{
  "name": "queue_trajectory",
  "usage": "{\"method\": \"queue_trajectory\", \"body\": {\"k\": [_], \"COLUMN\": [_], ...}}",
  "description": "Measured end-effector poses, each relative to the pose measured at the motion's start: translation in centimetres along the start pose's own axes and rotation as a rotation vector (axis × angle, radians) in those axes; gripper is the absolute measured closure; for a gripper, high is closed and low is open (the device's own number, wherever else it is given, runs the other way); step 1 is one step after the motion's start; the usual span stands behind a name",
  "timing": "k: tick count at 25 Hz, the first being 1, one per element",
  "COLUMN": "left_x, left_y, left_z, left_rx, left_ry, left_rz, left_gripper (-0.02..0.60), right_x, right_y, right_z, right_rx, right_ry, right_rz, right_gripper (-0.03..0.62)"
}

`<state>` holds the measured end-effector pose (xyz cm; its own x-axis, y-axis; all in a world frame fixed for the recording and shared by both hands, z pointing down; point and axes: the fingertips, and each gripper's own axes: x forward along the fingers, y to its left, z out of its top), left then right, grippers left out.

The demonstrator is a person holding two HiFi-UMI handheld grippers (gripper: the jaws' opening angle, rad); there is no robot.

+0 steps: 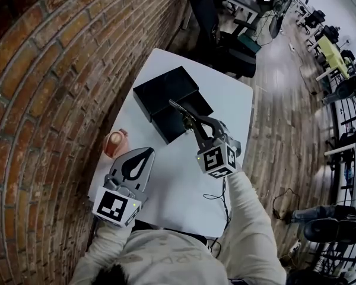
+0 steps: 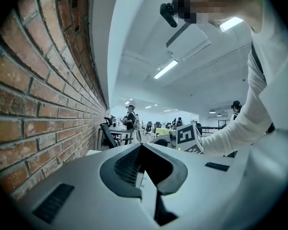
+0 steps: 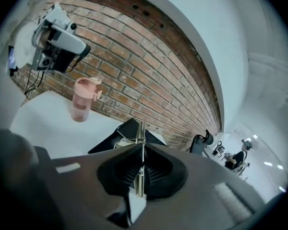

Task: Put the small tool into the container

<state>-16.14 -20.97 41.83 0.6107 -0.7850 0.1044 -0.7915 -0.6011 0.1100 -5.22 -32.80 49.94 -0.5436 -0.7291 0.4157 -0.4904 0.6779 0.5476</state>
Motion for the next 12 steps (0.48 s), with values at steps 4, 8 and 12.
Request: {"method": "queue_trajectory", "body": {"k": [4, 8, 12], "left_x": [0.2, 0.5, 0.6], "left_y": [0.0, 0.3, 0.4], "left_z": [-0.2, -0.4, -0.5], "left_rx": [-0.011, -0.020, -0.025], "left_ry": [-0.006, -0.001, 0.001], "left_rz": [0.006, 0.011, 0.019], "left_gripper": [0.577, 0.577, 0.577], "right_x": [0.8, 1.8, 2.7], "right_y": [1.1, 1.8, 2.6], "right_z": [-1.3, -2.3, -3.2], "right_rx": [-0.136, -0.231, -0.337], "right_ry": [0.043, 0.077, 0.111], "right_rz": [0.065, 0.124, 0.181], "right_gripper": [0.576, 0.576, 0.576]}}
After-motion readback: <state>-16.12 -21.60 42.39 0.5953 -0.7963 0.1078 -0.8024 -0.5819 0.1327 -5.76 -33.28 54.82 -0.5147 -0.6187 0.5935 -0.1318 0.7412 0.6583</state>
